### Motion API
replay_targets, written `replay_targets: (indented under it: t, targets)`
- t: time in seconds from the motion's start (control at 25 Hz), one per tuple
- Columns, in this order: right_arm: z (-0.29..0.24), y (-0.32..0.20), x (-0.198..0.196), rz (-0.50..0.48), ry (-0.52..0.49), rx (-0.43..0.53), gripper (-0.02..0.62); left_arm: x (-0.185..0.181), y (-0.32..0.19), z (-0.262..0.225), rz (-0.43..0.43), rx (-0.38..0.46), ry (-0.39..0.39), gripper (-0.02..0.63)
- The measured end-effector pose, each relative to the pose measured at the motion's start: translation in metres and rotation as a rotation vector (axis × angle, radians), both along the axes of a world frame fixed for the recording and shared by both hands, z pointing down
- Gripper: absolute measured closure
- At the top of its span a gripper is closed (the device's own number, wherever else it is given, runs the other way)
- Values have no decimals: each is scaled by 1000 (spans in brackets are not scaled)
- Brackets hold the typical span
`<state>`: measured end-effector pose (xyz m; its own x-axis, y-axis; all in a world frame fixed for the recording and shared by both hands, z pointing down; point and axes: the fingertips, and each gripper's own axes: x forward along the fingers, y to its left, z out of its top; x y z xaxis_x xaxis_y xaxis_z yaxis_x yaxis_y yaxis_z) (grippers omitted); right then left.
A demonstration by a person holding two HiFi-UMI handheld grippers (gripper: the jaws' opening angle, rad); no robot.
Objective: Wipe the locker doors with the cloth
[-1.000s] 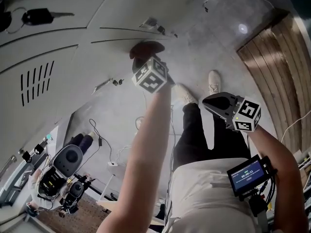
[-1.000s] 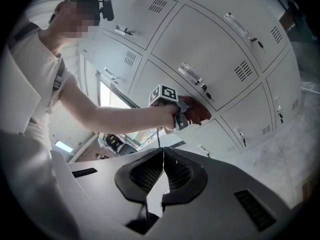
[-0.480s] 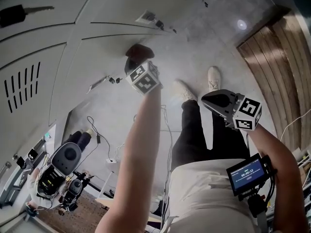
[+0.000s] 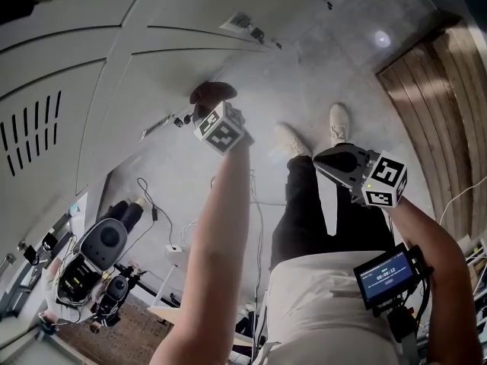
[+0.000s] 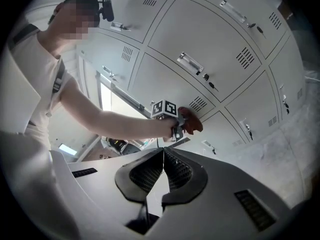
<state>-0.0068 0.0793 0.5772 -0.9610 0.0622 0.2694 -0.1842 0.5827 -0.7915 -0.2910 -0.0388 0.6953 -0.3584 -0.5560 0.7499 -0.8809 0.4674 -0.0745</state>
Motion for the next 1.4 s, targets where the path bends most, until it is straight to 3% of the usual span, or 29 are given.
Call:
replay_targets:
  t: [0.2, 0.28, 0.44, 0.64, 0.92, 1.08, 1.24, 1.4]
  targets:
    - [-6, -3, 0, 1, -9, 25, 578, 90, -84, -19, 302, 91, 23, 538]
    - [-9, -5, 0, -2, -10, 36, 578, 107, -101, -16, 351, 72, 45, 537]
    - [-11, -15, 5, 18, -12, 50, 578, 92, -89, 5, 311, 13, 51, 538]
    - [-11, -16, 4, 36, 0, 38, 578, 15, -14, 31, 91, -75, 49, 537]
    - [-20, 0, -19, -62, -37, 33, 578, -60, 53, 41, 134, -163, -62, 537]
    - [-25, 3, -29, -102, -40, 44, 578, -76, 61, 19, 118, -110, -76, 538]
    - [-28, 2, -32, -109, -40, 62, 578, -83, 63, -19, 72, 12, -27, 537]
    - [-27, -4, -27, -103, -26, 81, 578, -84, 63, -46, 77, 64, 4, 537]
